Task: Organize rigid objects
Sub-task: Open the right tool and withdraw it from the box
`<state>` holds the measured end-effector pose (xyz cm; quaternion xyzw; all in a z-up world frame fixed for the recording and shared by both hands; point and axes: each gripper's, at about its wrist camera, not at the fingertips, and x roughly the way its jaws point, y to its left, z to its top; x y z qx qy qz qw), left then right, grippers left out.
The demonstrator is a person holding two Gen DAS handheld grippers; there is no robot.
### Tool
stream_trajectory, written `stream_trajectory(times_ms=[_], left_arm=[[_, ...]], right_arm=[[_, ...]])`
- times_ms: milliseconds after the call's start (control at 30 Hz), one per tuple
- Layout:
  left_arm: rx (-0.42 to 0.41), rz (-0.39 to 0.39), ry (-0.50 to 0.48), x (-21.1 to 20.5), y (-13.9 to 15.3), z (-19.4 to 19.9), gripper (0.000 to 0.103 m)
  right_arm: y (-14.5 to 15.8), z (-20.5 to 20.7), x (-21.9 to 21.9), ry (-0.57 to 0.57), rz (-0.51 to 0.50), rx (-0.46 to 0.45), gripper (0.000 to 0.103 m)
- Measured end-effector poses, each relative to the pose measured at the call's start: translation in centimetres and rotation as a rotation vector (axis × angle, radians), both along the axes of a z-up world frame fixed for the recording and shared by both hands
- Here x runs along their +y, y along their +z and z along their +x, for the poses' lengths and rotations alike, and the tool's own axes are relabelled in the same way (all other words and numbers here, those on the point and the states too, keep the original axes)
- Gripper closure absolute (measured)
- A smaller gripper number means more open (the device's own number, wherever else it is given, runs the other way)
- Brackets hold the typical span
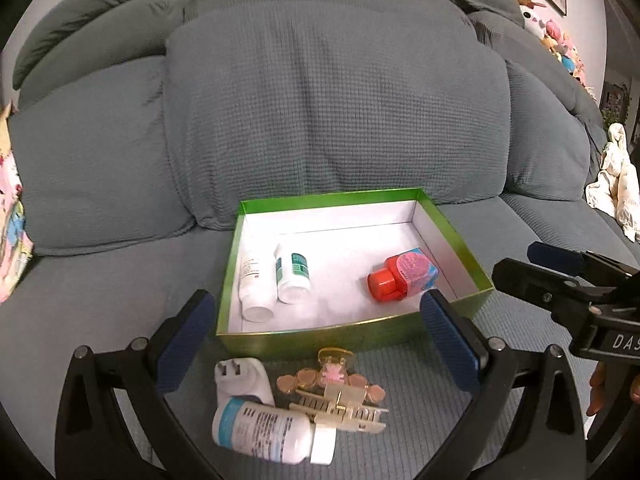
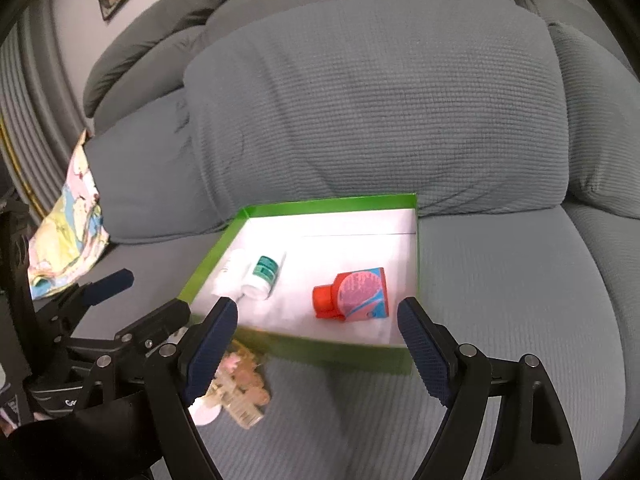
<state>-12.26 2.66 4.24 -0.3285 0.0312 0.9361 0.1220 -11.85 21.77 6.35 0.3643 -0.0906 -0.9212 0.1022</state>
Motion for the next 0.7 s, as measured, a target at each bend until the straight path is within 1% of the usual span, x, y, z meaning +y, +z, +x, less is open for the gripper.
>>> stream_trajectory(times_ms=[167, 333, 467, 700], left_arm=[[0.029, 0.009, 0.006, -0.4, 0.9, 2.0, 0.001], [0.052, 0.0, 0.023, -0.8, 1.6, 4.1, 0.001], [0.062, -0.015, 0.052, -1.1, 1.7, 5.9, 0.001], [0.061, -0.03, 0.071, -1.7, 1.3, 7.9, 0.001]], right_arm=[[0.8, 2.3, -0.4, 0.004, -0.001, 0.025, 0.019], [1.0, 4.1, -0.9, 0.015, -0.016, 0.038, 0.019], [0.9, 5.3, -1.5, 0.024, -0.018, 0.042, 0.019], [0.4, 7.1, -2.4, 0.043, -0.012, 0.039, 0.019]])
